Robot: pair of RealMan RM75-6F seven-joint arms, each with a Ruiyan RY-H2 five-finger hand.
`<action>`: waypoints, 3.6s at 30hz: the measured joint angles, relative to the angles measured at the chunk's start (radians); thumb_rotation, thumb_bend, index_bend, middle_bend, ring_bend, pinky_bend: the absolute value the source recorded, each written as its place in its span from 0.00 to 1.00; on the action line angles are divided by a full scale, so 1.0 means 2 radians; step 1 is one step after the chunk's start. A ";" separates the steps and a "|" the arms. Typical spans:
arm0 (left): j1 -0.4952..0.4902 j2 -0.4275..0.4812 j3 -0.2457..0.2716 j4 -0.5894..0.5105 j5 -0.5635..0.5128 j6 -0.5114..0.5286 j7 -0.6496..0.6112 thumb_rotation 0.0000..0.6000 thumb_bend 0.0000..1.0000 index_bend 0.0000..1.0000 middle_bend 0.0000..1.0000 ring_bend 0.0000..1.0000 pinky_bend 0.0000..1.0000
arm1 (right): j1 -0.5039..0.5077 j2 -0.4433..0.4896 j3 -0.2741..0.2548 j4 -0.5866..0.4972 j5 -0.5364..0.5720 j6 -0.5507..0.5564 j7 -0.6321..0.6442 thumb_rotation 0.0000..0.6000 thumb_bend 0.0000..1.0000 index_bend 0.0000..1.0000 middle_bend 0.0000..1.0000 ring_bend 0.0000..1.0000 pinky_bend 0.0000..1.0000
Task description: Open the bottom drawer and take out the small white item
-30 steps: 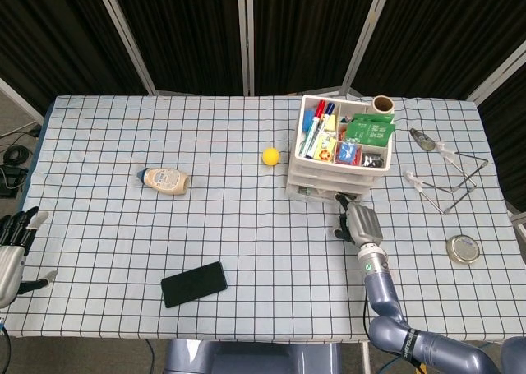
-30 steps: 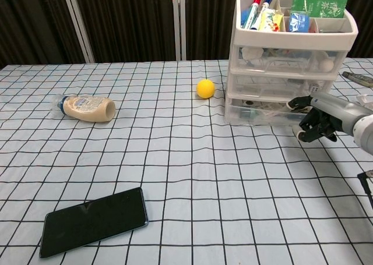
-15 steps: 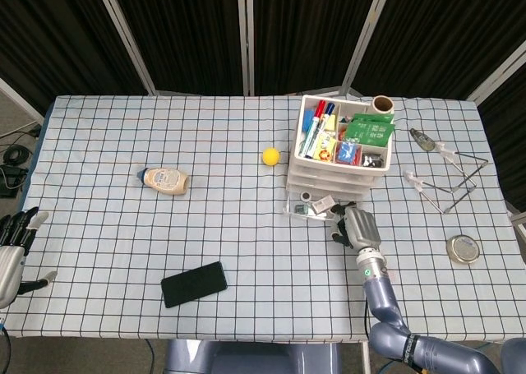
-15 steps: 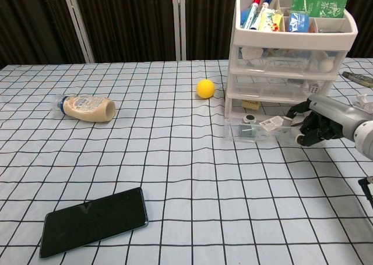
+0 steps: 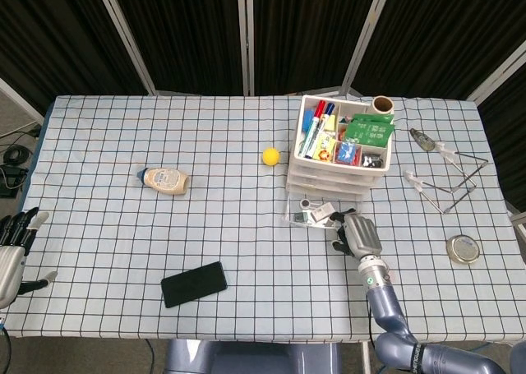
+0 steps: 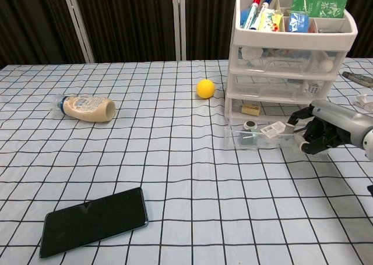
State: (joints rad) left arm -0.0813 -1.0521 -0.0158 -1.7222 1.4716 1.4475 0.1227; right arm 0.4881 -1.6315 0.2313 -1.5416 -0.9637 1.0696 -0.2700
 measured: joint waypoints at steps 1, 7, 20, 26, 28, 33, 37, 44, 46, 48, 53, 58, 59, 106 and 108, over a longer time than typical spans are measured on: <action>0.000 0.000 0.000 0.000 0.000 -0.001 0.001 1.00 0.00 0.00 0.00 0.00 0.00 | -0.001 0.003 -0.003 -0.005 0.000 0.001 -0.003 1.00 0.52 0.60 0.86 0.89 0.82; 0.000 0.000 0.001 -0.002 0.000 -0.001 0.003 1.00 0.00 0.00 0.00 0.00 0.00 | -0.005 0.015 -0.016 -0.023 0.004 0.005 -0.018 1.00 0.53 0.60 0.86 0.89 0.82; 0.000 0.000 0.001 -0.003 -0.001 -0.002 0.004 1.00 0.00 0.00 0.00 0.00 0.00 | -0.011 0.023 -0.030 -0.031 -0.005 0.009 -0.011 1.00 0.52 0.57 0.85 0.89 0.82; 0.000 0.001 0.001 -0.003 -0.002 -0.002 0.004 1.00 0.00 0.00 0.00 0.00 0.00 | -0.012 0.023 -0.031 -0.034 -0.020 0.013 0.000 1.00 0.44 0.48 0.84 0.87 0.81; 0.000 0.001 0.001 -0.003 -0.003 -0.003 0.004 1.00 0.00 0.00 0.00 0.00 0.00 | -0.012 0.024 -0.031 -0.037 -0.028 0.015 0.004 1.00 0.42 0.45 0.83 0.87 0.80; 0.000 0.001 0.000 -0.004 -0.003 -0.002 0.003 1.00 0.00 0.00 0.00 0.00 0.00 | -0.011 0.029 -0.027 -0.050 -0.038 0.024 0.003 1.00 0.40 0.41 0.82 0.86 0.80; 0.000 0.002 0.000 -0.004 -0.004 -0.001 0.001 1.00 0.00 0.00 0.00 0.00 0.00 | -0.009 0.034 -0.025 -0.066 -0.043 0.032 -0.008 1.00 0.38 0.38 0.82 0.86 0.79; 0.002 0.003 -0.001 -0.003 -0.004 0.001 -0.003 1.00 0.00 0.00 0.00 0.00 0.00 | -0.007 0.045 -0.022 -0.089 -0.045 0.041 -0.022 1.00 0.19 0.36 0.82 0.86 0.79; 0.002 0.003 -0.002 -0.003 -0.004 0.003 -0.004 1.00 0.00 0.00 0.00 0.00 0.00 | -0.005 0.048 -0.022 -0.092 -0.050 0.041 -0.023 1.00 0.14 0.32 0.82 0.86 0.79; 0.003 0.003 -0.002 -0.002 -0.002 0.006 -0.007 1.00 0.00 0.00 0.00 0.00 0.00 | -0.002 0.053 -0.021 -0.092 -0.060 0.038 -0.020 1.00 0.10 0.27 0.83 0.86 0.79; 0.005 -0.001 -0.004 0.005 0.008 0.019 -0.015 1.00 0.00 0.00 0.00 0.00 0.00 | 0.011 0.079 -0.019 -0.087 -0.079 0.019 -0.017 1.00 0.03 0.22 0.88 0.89 0.79; 0.005 -0.004 -0.005 0.008 0.009 0.020 -0.015 1.00 0.00 0.00 0.00 0.00 0.00 | 0.025 0.095 -0.020 -0.074 -0.108 0.015 -0.041 1.00 0.02 0.26 0.96 0.95 0.80; 0.005 -0.004 -0.005 0.008 0.009 0.020 -0.014 1.00 0.00 0.00 0.00 0.00 0.00 | 0.027 0.097 -0.020 -0.070 -0.116 0.015 -0.043 1.00 0.02 0.28 0.97 0.97 0.81; -0.002 -0.010 -0.016 0.016 -0.013 0.009 -0.009 1.00 0.00 0.00 0.00 0.00 0.00 | 0.141 0.085 -0.091 0.167 -0.337 -0.042 0.070 1.00 0.00 0.43 1.00 1.00 0.82; -0.001 -0.009 -0.016 0.015 -0.012 0.011 -0.010 1.00 0.00 0.00 0.00 0.00 0.00 | 0.144 0.086 -0.096 0.177 -0.346 -0.041 0.079 1.00 0.00 0.43 1.00 1.00 0.82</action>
State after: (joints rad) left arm -0.0826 -1.0694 -0.0473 -1.6930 1.4466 1.4691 0.1029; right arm 0.7753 -1.4604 0.0387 -1.1871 -1.6556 0.9882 -0.1115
